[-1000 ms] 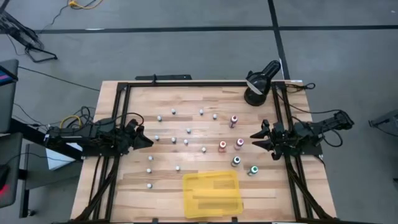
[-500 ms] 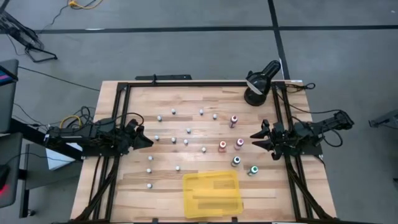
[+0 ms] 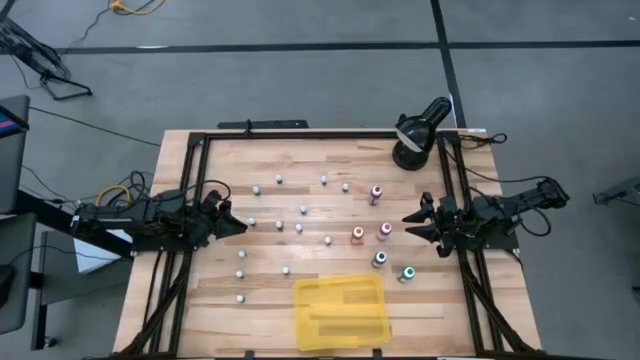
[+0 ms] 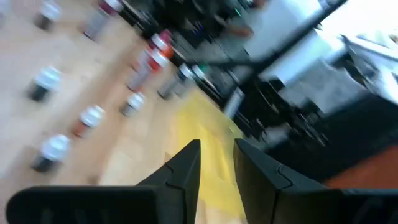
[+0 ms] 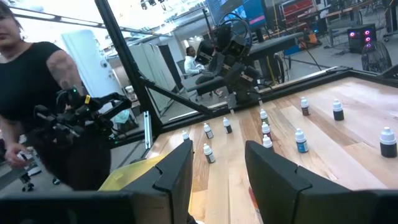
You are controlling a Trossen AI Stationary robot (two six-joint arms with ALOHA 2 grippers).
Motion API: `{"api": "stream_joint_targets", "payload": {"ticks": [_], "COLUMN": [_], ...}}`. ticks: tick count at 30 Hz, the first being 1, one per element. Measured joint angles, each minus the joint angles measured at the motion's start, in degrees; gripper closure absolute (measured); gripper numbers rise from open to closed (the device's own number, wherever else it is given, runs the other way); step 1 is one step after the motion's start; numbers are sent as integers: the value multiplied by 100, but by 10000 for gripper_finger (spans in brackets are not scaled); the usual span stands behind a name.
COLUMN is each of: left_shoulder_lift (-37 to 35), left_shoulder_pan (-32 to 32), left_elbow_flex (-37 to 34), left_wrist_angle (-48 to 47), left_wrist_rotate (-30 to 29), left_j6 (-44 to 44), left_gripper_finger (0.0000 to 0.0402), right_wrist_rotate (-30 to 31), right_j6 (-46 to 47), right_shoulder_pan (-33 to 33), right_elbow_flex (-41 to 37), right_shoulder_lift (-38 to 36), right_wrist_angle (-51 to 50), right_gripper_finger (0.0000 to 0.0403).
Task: Pick & Place food coloring
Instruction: Put the small brown food coloring bottle in the yellow bin
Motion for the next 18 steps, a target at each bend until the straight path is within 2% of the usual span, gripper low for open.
{"api": "stream_joint_targets", "payload": {"ticks": [3, 10, 14, 18], "left_shoulder_lift": [1, 0, 0, 0], "left_shoulder_pan": [5, 7, 7, 7], "left_elbow_flex": [-9, -7, -2, -2], "left_wrist_angle": [-22, 21, 35, 69], "left_wrist_rotate": [-856, -2092, -2009, -1583], "left_j6": [-183, -834, -775, 114], "left_gripper_finger": [315, 315, 315, 315], "right_wrist_rotate": [0, 0, 0, 0], "right_j6": [0, 0, 0, 0], "right_shoulder_pan": [0, -1, 0, 0], "right_elbow_flex": [0, 0, -1, -1], "right_shoulder_lift": [-1, -2, -1, -1], "right_wrist_angle": [1, 0, 0, 1], "right_gripper_finger": [264, 265, 264, 266]}}
